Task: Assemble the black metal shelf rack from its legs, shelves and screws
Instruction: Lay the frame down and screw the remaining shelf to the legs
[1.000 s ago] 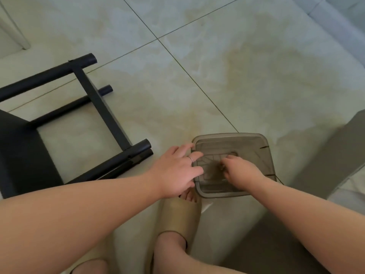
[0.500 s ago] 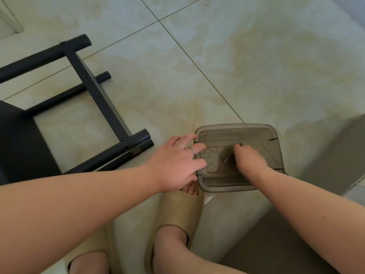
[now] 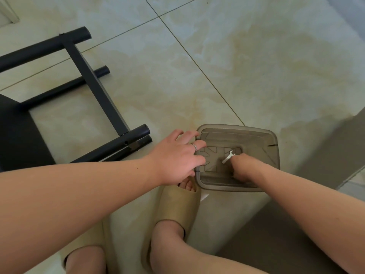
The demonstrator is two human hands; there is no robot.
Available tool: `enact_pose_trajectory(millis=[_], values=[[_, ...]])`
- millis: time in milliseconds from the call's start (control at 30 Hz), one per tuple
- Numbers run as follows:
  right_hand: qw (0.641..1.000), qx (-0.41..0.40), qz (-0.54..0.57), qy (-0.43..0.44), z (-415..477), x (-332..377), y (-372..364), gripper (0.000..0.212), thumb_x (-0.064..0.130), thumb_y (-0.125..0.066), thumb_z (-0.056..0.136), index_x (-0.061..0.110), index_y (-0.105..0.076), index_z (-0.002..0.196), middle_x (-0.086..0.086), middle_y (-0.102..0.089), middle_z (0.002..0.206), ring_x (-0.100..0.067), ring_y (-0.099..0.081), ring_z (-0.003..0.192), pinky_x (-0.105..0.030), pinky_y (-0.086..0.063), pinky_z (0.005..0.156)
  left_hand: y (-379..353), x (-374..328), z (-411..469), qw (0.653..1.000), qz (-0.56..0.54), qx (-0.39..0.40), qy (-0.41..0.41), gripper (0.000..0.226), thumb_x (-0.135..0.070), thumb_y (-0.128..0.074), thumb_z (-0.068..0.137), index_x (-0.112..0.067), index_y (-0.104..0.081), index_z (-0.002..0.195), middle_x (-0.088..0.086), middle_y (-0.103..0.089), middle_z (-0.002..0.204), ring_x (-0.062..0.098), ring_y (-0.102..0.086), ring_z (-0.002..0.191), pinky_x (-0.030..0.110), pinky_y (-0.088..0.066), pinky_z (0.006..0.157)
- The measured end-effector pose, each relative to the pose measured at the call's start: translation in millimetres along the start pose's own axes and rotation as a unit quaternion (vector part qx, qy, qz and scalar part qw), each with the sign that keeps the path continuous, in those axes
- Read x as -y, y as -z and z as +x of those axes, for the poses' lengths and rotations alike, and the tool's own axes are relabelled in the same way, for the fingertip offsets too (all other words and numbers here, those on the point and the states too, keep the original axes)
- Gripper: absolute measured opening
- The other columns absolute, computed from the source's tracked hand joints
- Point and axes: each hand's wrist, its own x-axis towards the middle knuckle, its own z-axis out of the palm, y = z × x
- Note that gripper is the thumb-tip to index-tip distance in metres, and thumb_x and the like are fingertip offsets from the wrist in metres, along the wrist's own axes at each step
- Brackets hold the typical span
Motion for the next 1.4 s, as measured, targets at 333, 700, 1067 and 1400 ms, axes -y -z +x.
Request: enact_pose_trajectory(millis=[333,700,1067,1400], values=[[0.983,-0.095,0.152,0.044,-33.5,-0.3,16.7,0.003,0.019,-0.058,0.095,0.019,-0.055,0.097,-0.008,-0.065,0.111,-0.022,-0.055,0.088,-0.03,-0.043,0.074,12.2,-2.4,-1.7,0.998,0.001,0.053,0.021,0.041,-0.031,-0.057,0.097,-0.03,-0.051,0.137,0.007,-0.022,0.164,0.03,-0.016,0.15,0.045,-0.029,0.11],[0.785,-0.268,0.532,0.167,-116.5,70.4,68.8,0.012,0.009,-0.062,0.093,0.02,-0.063,0.095,0.004,-0.068,0.074,-0.019,-0.064,0.067,-0.036,-0.055,0.067,62.9,51.2,-97.1,0.92,-0.153,-0.217,0.288,0.019,-0.028,-0.058,0.095,-0.014,-0.053,0.108,0.005,-0.055,0.111,0.03,-0.052,0.1,0.043,-0.043,0.083],[0.675,-0.196,0.641,0.309,-121.0,154.9,75.2,0.017,-0.001,-0.07,0.09,0.014,-0.076,0.098,-0.009,-0.076,0.083,-0.015,-0.072,0.075,-0.025,-0.059,0.076,25.2,103.1,-117.1,0.693,-0.558,-0.052,0.453,0.045,-0.05,-0.054,0.097,-0.008,-0.07,0.1,0.014,-0.075,0.102,0.034,-0.071,0.091,0.045,-0.055,0.087],[0.669,-0.197,0.618,0.364,-98.4,171.4,67.4,0.018,0.009,-0.076,0.087,0.023,-0.077,0.098,-0.003,-0.076,0.081,-0.015,-0.074,0.073,-0.021,-0.057,0.073,4.3,101.3,-109.5,0.618,-0.665,-0.069,0.414,0.029,-0.034,-0.061,0.096,-0.007,-0.07,0.088,0.009,-0.074,0.072,0.02,-0.073,0.061,0.03,-0.057,0.054]])
